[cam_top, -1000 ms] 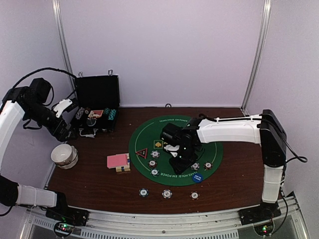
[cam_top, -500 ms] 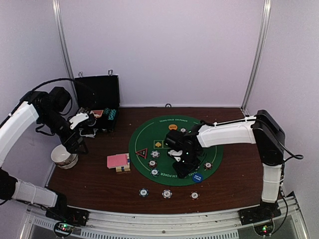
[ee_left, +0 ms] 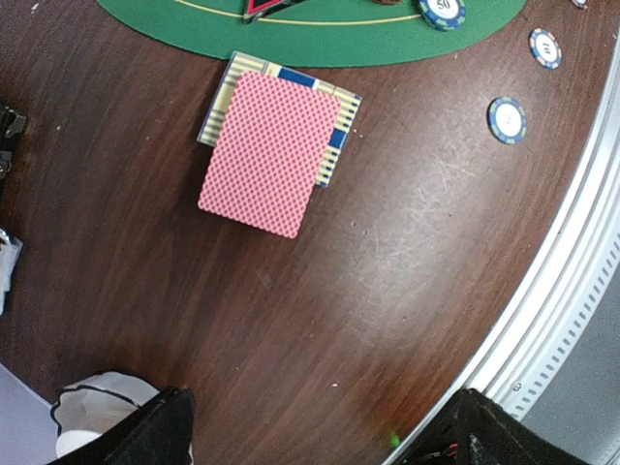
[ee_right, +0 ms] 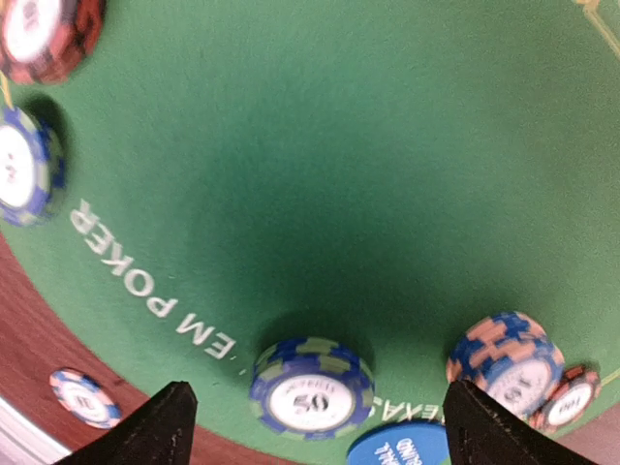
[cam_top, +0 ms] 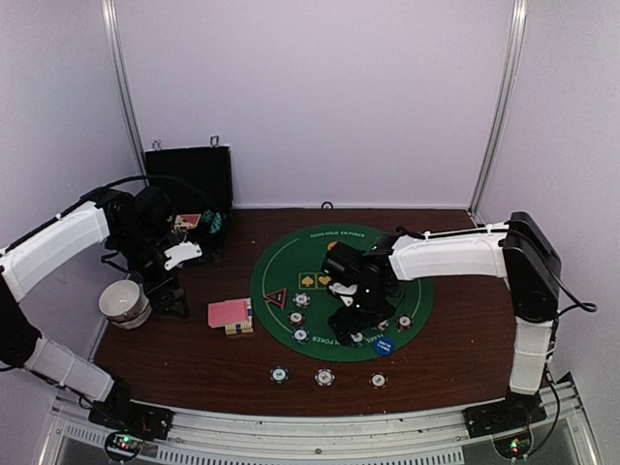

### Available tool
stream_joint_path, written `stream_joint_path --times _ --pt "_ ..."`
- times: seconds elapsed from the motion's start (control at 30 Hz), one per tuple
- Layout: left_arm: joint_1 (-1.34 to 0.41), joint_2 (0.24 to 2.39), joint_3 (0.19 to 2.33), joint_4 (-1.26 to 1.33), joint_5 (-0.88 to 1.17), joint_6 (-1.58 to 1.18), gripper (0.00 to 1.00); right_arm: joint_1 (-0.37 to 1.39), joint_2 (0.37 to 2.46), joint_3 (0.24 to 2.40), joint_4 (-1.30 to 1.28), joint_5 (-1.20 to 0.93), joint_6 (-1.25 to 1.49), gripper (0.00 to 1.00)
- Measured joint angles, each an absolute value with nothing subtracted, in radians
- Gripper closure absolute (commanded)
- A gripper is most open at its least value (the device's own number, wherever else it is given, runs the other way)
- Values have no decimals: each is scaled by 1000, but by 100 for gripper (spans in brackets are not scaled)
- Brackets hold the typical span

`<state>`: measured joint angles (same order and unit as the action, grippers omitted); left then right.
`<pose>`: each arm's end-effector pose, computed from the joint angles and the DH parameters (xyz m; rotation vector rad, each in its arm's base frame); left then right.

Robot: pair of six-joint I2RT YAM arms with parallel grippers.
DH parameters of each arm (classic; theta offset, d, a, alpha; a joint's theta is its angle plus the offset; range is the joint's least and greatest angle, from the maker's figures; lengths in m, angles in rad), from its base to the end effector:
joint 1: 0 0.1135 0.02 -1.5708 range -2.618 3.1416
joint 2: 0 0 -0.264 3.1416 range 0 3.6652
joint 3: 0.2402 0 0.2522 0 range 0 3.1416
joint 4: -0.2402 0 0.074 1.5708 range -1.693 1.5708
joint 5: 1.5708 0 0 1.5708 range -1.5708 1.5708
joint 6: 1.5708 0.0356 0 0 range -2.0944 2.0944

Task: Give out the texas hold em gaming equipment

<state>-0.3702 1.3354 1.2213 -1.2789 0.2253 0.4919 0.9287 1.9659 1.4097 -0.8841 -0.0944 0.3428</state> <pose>0.2095 -0.0899 0.2950 1.2530 2.6537 -0.3155 0.2222 0.3028 0.1703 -0.8996 2.9495 0.2368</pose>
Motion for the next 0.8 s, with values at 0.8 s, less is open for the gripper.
stream_joint_path --times 0.8 --pt "-509 1624 1161 -994 119 669 2 929 1635 1411 -779 -94 524 0"
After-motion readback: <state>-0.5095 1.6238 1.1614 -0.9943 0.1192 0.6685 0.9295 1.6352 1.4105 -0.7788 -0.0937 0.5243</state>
